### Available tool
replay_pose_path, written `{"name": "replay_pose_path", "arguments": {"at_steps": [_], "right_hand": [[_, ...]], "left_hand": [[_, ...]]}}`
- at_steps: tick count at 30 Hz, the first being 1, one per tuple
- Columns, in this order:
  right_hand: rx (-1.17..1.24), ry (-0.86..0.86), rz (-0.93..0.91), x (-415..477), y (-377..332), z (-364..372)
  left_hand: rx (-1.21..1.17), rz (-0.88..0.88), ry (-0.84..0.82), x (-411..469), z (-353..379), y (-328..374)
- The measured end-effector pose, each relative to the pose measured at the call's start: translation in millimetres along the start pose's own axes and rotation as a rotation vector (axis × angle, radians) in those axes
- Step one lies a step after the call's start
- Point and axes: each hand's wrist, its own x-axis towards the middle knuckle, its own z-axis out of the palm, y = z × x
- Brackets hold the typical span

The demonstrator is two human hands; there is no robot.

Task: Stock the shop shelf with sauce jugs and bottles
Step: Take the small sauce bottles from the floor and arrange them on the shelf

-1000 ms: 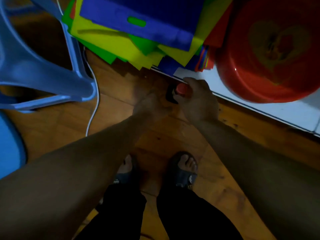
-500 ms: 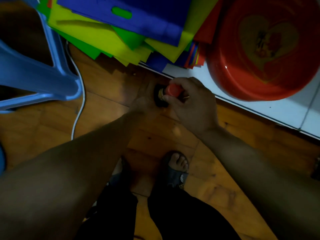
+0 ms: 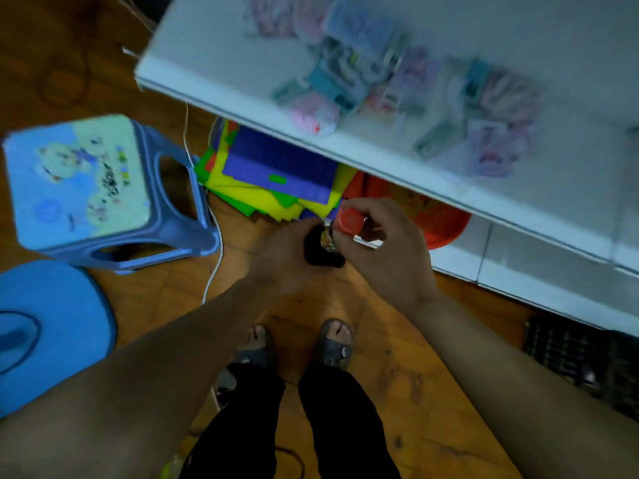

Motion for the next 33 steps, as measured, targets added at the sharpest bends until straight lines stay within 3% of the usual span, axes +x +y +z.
{"name": "replay_pose_path", "arguments": {"at_steps": [4, 9, 17, 25, 33], "right_hand": [[0.042, 0.059, -0.065, -17, -77, -55], [0.055, 0.154, -0.058, -35, -164, -125], [0.113, 0.402, -0.150, -68, -247, -229], [0.107, 0.591, -0.269, -98, -277, -334], [0.110, 0.691, -0.365, -112, -233, -447]], "left_hand": [[-0.021, 0.046, 0.023, -35, -48, 70], [0.079, 0.242, 0.024, -73, -108, 171], [0.177, 0.451, -0.015, -111, -158, 307], [0.145, 0.590, -0.030, -122, -143, 426], [0.184, 0.626, 0.066, -120, -68, 534]]}}
